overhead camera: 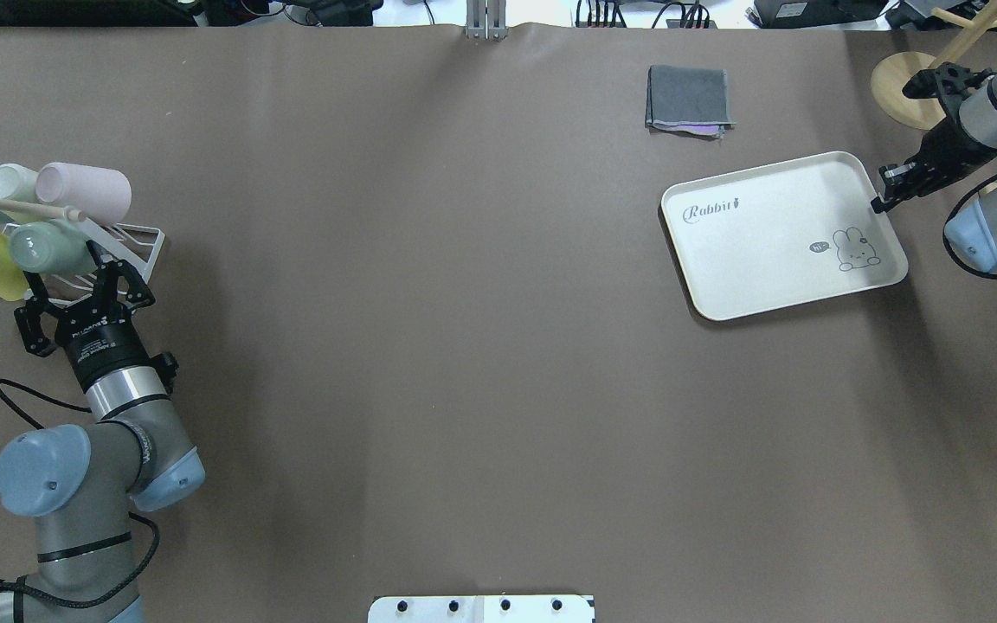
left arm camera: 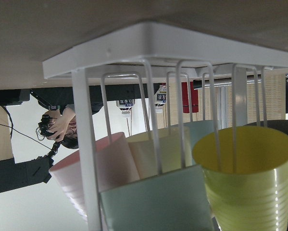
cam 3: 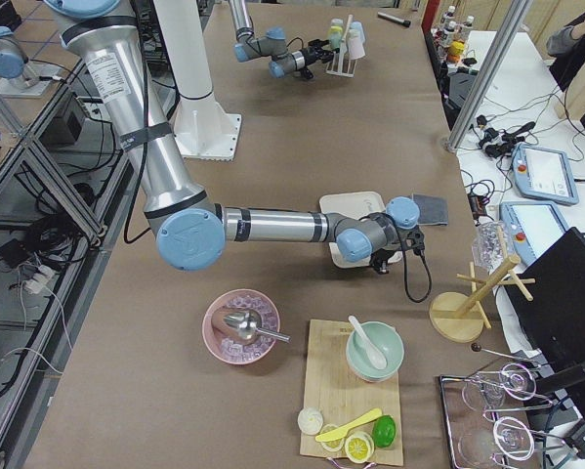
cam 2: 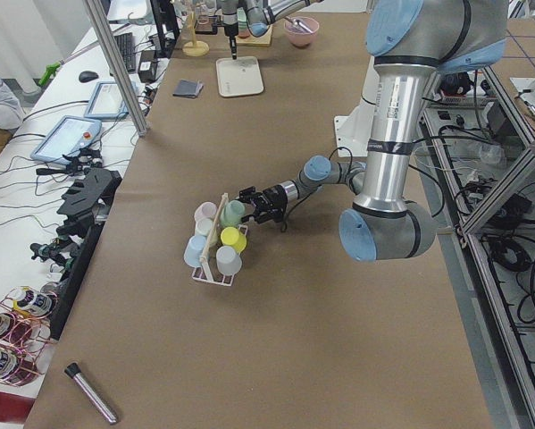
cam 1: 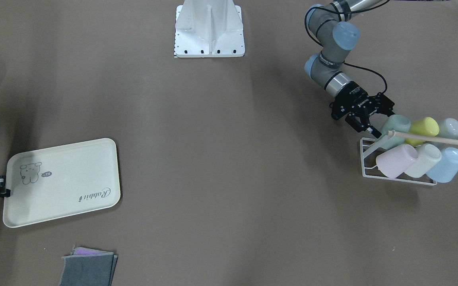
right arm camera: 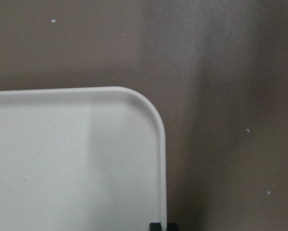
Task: Pick up and place green cup on tray
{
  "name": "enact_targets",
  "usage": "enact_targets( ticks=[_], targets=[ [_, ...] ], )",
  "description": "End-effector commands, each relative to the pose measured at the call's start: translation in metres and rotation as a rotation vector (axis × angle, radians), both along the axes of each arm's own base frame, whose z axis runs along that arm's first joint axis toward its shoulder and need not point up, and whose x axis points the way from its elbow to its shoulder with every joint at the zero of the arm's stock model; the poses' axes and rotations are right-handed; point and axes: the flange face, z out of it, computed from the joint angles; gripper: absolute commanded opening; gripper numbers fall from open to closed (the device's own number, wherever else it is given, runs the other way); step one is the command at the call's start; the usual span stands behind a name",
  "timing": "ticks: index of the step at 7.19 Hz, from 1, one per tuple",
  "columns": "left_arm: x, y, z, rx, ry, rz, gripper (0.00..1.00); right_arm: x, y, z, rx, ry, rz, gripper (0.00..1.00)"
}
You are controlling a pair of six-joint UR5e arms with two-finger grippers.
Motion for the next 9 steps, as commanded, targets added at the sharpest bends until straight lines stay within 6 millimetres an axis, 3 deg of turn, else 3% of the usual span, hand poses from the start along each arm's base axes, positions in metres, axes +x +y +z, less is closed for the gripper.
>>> enact_targets(
  ticks=[1,4,6,8,9],
  targets=[
    [0.0,0.0,0.0,0.0,0.001,0.0,0.29,0.015,-0.015,-0.022,0.015,-0.048,0.013,0.0],
    [-0.008,0.005,-0.021,0.001,0.01,0.002,0.26,0.035,-0.032,-0.056,0.046,-0.129,0.023,0.0],
    [-0.01,0.007,-0.029,0.002,0.022,0.004,0.26,0.022,-0.055,-0.109,0.034,-0.162,0.062,0.0],
    [-0.005,0.007,-0.028,-0.008,-0.006,0.01,0.95,-0.012,-0.067,-0.155,-0.002,-0.181,0.086,0.0],
    [-0.003,0.009,-0.028,-0.01,-0.011,0.016,0.97,-0.025,-0.068,-0.166,-0.023,-0.188,0.091,0.0]
  ],
)
